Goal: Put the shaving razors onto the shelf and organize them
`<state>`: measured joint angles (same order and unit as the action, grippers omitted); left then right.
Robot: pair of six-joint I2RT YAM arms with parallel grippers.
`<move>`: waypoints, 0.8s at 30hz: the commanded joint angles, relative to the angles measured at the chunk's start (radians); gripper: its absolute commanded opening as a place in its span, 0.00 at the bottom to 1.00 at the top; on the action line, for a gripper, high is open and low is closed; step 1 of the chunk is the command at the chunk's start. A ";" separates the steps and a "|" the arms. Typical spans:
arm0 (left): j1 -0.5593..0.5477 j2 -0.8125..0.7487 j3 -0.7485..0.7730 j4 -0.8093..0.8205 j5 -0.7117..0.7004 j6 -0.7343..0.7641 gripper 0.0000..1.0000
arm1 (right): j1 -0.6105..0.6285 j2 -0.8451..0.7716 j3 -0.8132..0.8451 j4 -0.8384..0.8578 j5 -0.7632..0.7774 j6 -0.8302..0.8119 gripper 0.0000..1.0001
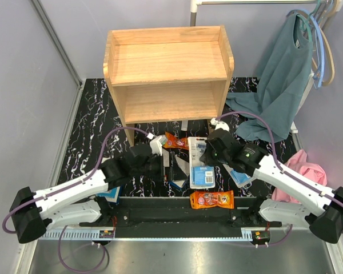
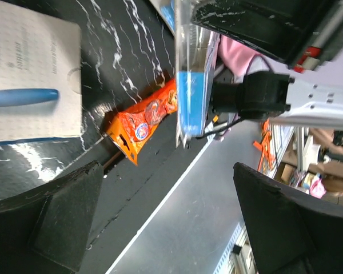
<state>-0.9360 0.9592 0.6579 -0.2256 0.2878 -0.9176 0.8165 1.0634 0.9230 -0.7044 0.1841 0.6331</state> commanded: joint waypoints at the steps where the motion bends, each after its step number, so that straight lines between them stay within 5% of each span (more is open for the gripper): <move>1: -0.053 0.055 0.074 0.077 -0.051 0.003 0.99 | 0.065 0.039 0.115 0.022 0.048 0.054 0.00; 13: -0.096 0.125 0.069 0.184 -0.072 -0.038 0.81 | 0.164 0.090 0.154 0.040 0.052 0.106 0.00; 16: -0.099 0.139 0.062 0.213 -0.064 -0.046 0.65 | 0.176 0.084 0.151 0.048 0.045 0.117 0.00; 20: -0.106 0.167 0.055 0.252 -0.045 -0.064 0.27 | 0.181 0.064 0.143 0.057 0.041 0.126 0.00; 24: -0.109 0.187 0.057 0.262 -0.029 -0.070 0.10 | 0.181 0.046 0.137 0.060 0.040 0.135 0.07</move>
<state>-1.0321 1.1271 0.6941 -0.0525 0.2390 -0.9905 0.9863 1.1496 1.0473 -0.7052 0.2192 0.7315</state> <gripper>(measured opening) 0.296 0.069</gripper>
